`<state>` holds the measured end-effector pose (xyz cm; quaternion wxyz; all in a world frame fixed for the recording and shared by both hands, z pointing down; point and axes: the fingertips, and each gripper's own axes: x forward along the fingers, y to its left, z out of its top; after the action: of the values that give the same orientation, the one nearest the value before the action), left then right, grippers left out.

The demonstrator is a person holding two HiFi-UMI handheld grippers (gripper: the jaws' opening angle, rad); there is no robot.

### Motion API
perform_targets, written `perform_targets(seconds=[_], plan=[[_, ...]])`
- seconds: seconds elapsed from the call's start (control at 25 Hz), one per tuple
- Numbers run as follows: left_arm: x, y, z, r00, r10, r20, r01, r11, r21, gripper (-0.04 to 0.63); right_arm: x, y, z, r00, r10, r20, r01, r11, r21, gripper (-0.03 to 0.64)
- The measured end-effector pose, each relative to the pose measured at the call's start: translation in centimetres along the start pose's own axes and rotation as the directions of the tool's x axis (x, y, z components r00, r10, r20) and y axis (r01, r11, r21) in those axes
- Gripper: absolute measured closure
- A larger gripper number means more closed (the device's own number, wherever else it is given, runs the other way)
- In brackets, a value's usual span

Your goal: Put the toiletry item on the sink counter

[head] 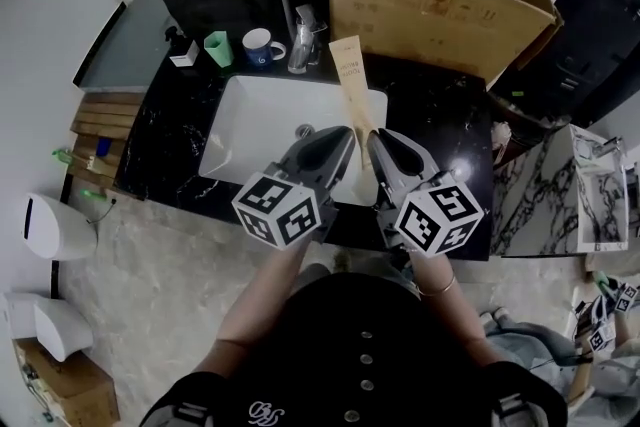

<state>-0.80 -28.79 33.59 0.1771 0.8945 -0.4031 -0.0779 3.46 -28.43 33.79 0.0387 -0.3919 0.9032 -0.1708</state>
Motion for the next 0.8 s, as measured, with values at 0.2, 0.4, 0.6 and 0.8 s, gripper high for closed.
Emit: perform_targets(seconds=[0.2,0.4,0.6,0.8], plan=[[1.0,0.3,-0.6,1.0,-0.003,-0.013,0.003,1.0,-0.014,0.572,0.1,-1.0,-0.2,1.0,-0.01,-0.004,0.01,1.0,0.011,0.586],[1.9,0.1,-0.9,1.0,-0.017,-0.02,0.016,1.0,-0.027,0.572,0.1,-1.9,-0.5,1.0,-0.026,-0.011,0.026,0.999,0.023,0.586],[1.9,0.6,-1.3,0.999,-0.015,-0.033,0.014,1.0,-0.027,0.572,0.2,-2.2,-0.7,0.999,-0.04,-0.009,0.04,0.999,0.03,0.586],[2.0,1.4,-0.9,1.0,-0.013,-0.026,0.012,0.999,-0.038,0.572,0.7,-2.6,-0.9,0.998,-0.056,-0.02,0.057,0.998,0.038,0.586]])
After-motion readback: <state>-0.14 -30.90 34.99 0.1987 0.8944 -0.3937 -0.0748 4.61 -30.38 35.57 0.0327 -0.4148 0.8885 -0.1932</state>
